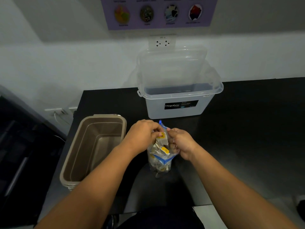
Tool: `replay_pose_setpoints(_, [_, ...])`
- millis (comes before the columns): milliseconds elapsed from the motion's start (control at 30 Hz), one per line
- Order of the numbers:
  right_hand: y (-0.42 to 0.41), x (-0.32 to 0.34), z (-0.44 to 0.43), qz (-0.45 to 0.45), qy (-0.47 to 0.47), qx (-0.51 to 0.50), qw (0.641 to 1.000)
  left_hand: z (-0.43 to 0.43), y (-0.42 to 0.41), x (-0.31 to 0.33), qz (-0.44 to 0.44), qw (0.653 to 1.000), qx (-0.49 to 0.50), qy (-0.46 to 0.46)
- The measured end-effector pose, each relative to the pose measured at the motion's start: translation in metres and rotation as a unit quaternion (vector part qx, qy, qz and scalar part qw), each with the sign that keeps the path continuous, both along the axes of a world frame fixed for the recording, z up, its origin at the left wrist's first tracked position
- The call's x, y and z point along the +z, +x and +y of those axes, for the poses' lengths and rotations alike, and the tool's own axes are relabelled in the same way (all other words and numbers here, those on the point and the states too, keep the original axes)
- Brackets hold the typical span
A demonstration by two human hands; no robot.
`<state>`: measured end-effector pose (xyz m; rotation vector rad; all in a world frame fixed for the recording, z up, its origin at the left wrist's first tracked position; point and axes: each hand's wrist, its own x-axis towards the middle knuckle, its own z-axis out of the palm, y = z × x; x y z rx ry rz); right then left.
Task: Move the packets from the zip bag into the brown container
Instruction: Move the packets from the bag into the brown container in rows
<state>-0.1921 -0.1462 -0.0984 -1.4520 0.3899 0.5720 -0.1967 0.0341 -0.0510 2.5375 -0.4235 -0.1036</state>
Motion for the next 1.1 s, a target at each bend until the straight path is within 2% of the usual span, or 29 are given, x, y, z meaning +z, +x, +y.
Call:
replay_pose_setpoints(100, [0.002, 0.003, 0.005, -0.006, -0.003, -0.003, 1.000, 0.007, 0.003, 0.011, 0.018, 0.999, 0.020, -0.038])
replay_pose_setpoints(233, [0.005, 0.008, 0.012, -0.001, -0.005, -0.001, 1.000, 0.025, 0.004, 0.044, -0.009, 0.994, 0.063, -0.087])
replay_pose_setpoints(367, [0.009, 0.008, 0.018, 0.010, 0.000, 0.003, 1.000, 0.061, 0.002, 0.080, -0.038, 0.986, 0.128, -0.097])
replay_pose_setpoints(467, [0.011, 0.011, 0.022, 0.008, -0.019, 0.014, 1.000, 0.097, 0.002, 0.091, -0.034, 0.983, 0.172, -0.057])
replay_pose_setpoints(600, [0.013, 0.007, 0.026, 0.000, -0.036, 0.026, 0.999, 0.135, 0.002, 0.074, -0.013, 0.982, 0.181, 0.044])
replay_pose_setpoints(800, [0.013, 0.005, 0.035, -0.003, -0.031, 0.034, 0.999, 0.138, 0.011, 0.023, 0.090, 0.976, 0.144, 0.139])
replay_pose_setpoints(1100, [0.005, 0.012, 0.044, -0.001, -0.038, 0.035, 0.999, 0.126, 0.024, -0.016, 0.140, 0.967, 0.097, 0.187])
